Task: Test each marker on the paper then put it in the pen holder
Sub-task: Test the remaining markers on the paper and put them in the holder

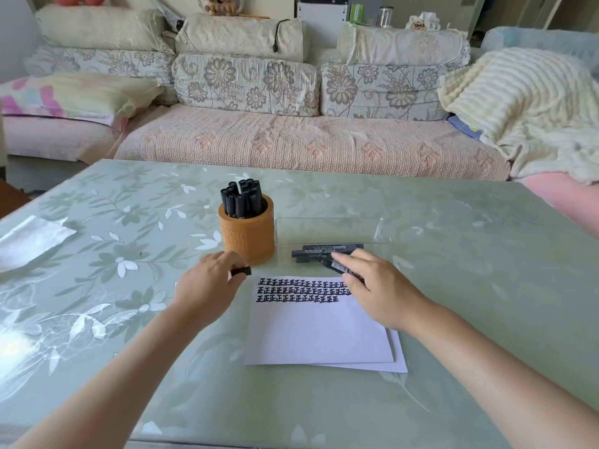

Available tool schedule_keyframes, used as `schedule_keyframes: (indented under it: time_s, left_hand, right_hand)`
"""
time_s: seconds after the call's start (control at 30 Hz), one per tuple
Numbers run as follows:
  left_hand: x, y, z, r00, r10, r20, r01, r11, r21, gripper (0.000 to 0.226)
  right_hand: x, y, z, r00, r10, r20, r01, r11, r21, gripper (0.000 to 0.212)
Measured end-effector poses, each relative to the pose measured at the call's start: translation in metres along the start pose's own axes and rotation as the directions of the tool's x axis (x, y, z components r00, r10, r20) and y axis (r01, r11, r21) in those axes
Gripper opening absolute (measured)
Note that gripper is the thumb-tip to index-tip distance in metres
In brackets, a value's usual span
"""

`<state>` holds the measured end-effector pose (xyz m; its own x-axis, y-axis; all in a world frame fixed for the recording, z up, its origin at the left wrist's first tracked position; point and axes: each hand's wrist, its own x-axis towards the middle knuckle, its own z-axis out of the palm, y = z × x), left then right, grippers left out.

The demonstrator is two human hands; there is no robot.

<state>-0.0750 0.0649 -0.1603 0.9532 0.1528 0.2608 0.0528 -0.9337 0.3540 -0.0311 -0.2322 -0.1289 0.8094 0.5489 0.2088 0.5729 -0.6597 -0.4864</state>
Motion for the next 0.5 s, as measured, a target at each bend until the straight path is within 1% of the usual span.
schedule_keyframes:
  time_s: [0.07,0.2,0.3,0.37,0.43,0.47,0.5]
  left_hand:
    - [-0.002,-0.007,0.004,1.0,0.011,0.019,-0.011,1.0,0.025,0.01]
    - [-0.004,-0.01,0.009,0.999,0.024,0.027,-0.025,0.999,0.022,0.015]
    - [-0.004,-0.005,0.007,0.999,0.034,-0.02,-0.034,0.999,0.009,0.02]
    - [-0.005,0.004,0.002,0.993,0.089,-0.073,-0.091,0.996,-0.018,0.019]
    - [-0.007,0.017,-0.002,0.976,0.186,-0.116,-0.193,0.98,-0.055,0.016]
    - [-0.01,0.024,-0.003,0.965,0.235,-0.12,-0.245,0.966,-0.082,0.014]
    - [-0.013,0.031,-0.003,0.954,0.282,-0.104,-0.293,0.95,-0.112,0.013]
  right_hand:
    - [-0.002,-0.003,-0.001,1.0,0.0,-0.016,0.001,0.998,0.062,0.047]
    - [-0.004,0.0,0.003,0.998,-0.024,-0.064,0.032,0.992,0.126,0.031]
    - [-0.003,0.005,0.006,0.998,0.012,-0.068,0.003,0.977,0.215,0.038]
    - [-0.005,0.006,0.004,0.997,0.026,-0.069,-0.008,0.968,0.25,0.05]
    - [-0.007,0.006,0.003,0.998,0.029,-0.06,-0.012,0.966,0.259,0.062]
    - [-0.009,0.007,0.002,0.998,0.026,-0.061,-0.01,0.969,0.248,0.063]
    - [-0.01,0.008,0.003,0.997,0.025,-0.075,-0.007,0.973,0.23,0.059]
